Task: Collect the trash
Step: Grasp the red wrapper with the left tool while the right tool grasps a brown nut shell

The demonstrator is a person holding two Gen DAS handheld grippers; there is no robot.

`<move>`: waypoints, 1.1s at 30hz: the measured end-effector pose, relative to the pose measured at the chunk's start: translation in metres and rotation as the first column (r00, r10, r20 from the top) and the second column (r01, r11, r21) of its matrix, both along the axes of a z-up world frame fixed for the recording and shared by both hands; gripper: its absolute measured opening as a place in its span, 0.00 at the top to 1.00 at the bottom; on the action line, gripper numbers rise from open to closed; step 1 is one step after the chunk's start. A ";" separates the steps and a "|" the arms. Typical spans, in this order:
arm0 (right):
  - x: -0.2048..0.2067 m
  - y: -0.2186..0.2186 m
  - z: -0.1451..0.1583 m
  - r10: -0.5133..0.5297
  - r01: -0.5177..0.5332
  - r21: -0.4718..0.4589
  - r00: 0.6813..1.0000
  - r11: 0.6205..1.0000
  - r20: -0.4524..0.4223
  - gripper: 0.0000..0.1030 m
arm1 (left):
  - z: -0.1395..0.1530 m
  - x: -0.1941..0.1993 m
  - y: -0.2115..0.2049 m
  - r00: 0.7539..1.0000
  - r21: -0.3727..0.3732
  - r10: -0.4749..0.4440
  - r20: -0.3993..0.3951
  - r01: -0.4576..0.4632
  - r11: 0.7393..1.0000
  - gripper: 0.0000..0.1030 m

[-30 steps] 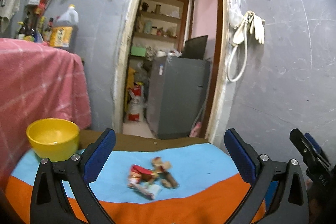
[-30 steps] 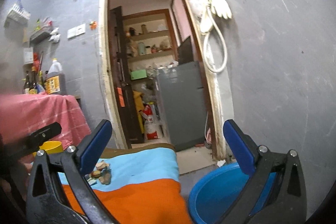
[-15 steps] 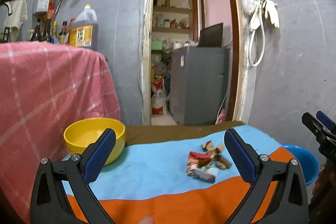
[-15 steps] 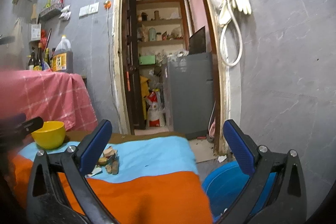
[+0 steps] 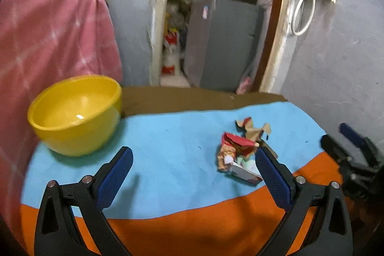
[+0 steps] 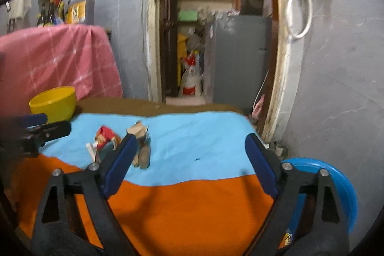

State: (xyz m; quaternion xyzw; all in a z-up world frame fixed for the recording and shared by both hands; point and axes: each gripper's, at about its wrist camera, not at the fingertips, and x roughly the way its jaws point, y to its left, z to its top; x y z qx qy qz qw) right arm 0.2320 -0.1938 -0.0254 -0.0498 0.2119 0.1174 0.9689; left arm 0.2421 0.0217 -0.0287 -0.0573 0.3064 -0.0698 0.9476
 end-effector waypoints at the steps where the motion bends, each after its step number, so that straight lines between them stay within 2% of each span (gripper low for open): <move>1: 0.002 0.002 -0.002 0.007 -0.007 -0.008 1.000 1.000 -0.016 0.00 | -0.002 0.005 0.001 1.000 -0.021 -0.010 -0.023 0.009 1.000 0.08; 6: 0.015 0.011 -0.009 0.043 -0.044 -0.010 0.994 0.999 -0.098 0.00 | -0.010 0.026 0.008 0.992 -0.118 -0.039 -0.119 0.025 0.993 0.33; 7: 0.019 0.012 -0.011 0.055 -0.056 0.000 0.991 0.998 -0.125 0.00 | -0.013 0.030 0.008 0.990 -0.132 -0.049 -0.135 0.031 0.991 0.35; 10: 0.029 0.014 -0.016 0.075 -0.072 0.022 0.978 0.997 -0.195 0.00 | -0.014 0.039 0.006 0.982 -0.150 -0.090 -0.169 0.064 0.987 0.43; 13: 0.039 0.018 -0.020 0.073 -0.071 0.017 0.966 0.997 -0.247 0.00 | -0.015 0.047 0.003 0.974 -0.152 -0.120 -0.190 0.092 0.984 0.56; 15: 0.046 0.024 -0.022 0.082 -0.082 0.010 0.956 0.997 -0.282 0.03 | -0.016 0.050 0.003 0.972 -0.160 -0.128 -0.198 0.096 0.982 0.67; 17: 0.049 0.029 -0.024 0.097 -0.100 0.005 0.949 0.995 -0.300 0.11 | -0.017 0.051 0.005 0.969 -0.179 -0.138 -0.204 0.102 0.979 0.74; 22: 0.054 0.043 -0.029 0.124 -0.145 -0.034 0.929 0.989 -0.349 0.21 | -0.018 0.052 0.010 0.967 -0.215 -0.150 -0.206 0.105 0.971 0.84; 26: 0.058 0.047 -0.034 0.163 -0.190 -0.032 0.906 0.981 -0.391 0.22 | -0.015 0.051 0.007 0.968 -0.211 -0.154 -0.199 0.112 0.971 0.91; 29: 0.060 0.049 -0.036 0.182 -0.212 -0.029 0.895 0.977 -0.407 0.26 | -0.015 0.052 0.005 0.969 -0.215 -0.148 -0.196 0.105 0.971 0.92; 32: 0.061 0.045 -0.037 0.197 -0.215 0.004 0.886 0.977 -0.420 0.34 | -0.016 0.054 0.005 0.971 -0.220 -0.140 -0.194 0.096 0.971 0.95; 33: 0.062 0.042 -0.038 0.200 -0.213 0.019 0.882 0.977 -0.426 0.34 | -0.016 0.053 0.005 0.972 -0.219 -0.136 -0.191 0.093 0.971 0.96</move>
